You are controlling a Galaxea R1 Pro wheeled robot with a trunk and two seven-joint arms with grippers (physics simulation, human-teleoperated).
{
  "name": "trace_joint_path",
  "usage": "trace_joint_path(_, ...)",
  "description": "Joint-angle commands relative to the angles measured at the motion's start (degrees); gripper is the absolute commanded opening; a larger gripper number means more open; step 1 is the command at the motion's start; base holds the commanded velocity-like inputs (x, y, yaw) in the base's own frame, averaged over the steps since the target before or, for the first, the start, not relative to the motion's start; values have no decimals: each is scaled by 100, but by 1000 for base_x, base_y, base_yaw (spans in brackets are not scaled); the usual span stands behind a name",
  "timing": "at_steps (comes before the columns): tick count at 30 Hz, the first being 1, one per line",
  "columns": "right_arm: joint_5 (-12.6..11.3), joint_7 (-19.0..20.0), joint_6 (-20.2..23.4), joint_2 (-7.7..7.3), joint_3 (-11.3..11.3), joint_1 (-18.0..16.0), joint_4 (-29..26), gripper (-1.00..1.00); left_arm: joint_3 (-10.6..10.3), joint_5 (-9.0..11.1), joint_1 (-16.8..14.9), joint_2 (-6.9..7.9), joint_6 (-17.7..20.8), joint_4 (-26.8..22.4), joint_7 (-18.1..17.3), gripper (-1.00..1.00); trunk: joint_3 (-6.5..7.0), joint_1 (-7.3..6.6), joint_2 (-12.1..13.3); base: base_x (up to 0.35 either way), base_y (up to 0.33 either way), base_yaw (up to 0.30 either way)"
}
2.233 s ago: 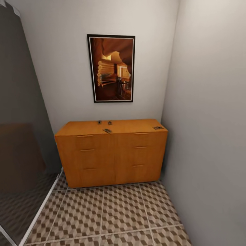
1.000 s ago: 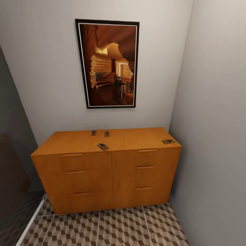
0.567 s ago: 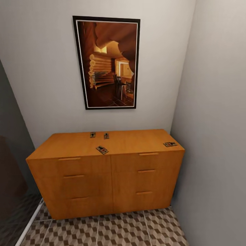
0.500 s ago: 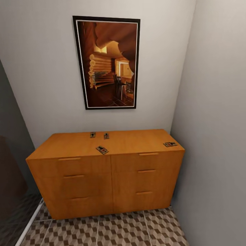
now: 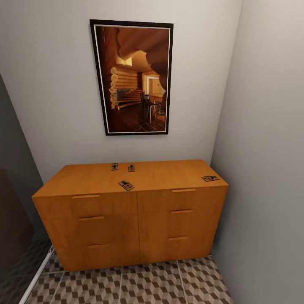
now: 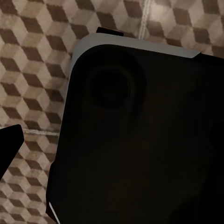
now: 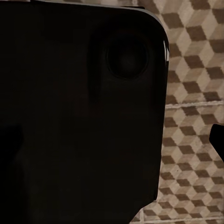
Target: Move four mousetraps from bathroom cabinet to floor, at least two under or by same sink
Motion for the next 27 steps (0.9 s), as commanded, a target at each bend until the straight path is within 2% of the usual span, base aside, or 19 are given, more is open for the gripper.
trace_joint_path(1, 4, -3, -19, 1, 0, 0, 0, 100, 8, 24, 1, 0, -10, -5, 0, 100, -4, 0, -2, 0, 0, 0)
trace_joint_path(10, 3, -8, -29, -13, 5, 0, -4, 100, 4, 12, 1, -14, -31, -108, 2, 100, -4, 0, -2, 0, 0, 0)
trace_joint_path(15, 18, -18, 3, -31, 10, 0, -10, 100, -14, -29, 1, -34, -7, -584, -5, 100, -4, 0, -2, 0, 0, 0)
trace_joint_path(17, 56, -45, 19, -37, 16, -9, -47, 100, -25, -45, 1, -43, 26, -902, -6, 100, -4, 0, -2, 0, 0, 0)
trace_joint_path(18, 116, -79, 30, -50, 22, -20, -171, 100, -36, -61, 1, -48, 75, -1285, -6, 100, -4, 0, -2, 0, 0, 0)
trace_joint_path(22, 209, -121, 85, -66, 37, -32, -819, 100, -52, -120, 1, -49, 393, -2223, -7, 100, -4, 0, -2, 0, 0, 0)
trace_joint_path(26, 232, -140, 465, -80, 35, -39, -1809, 100, -65, -266, 1, -47, 1131, -3235, -4, 100, -4, 0, -2, 0, 0, 0)
trace_joint_path(27, 234, -147, 840, -90, 16, -44, -2348, 100, -68, -392, 1, -46, 1566, -3743, -2, 100, -4, 0, -2, 0, 0, 0)
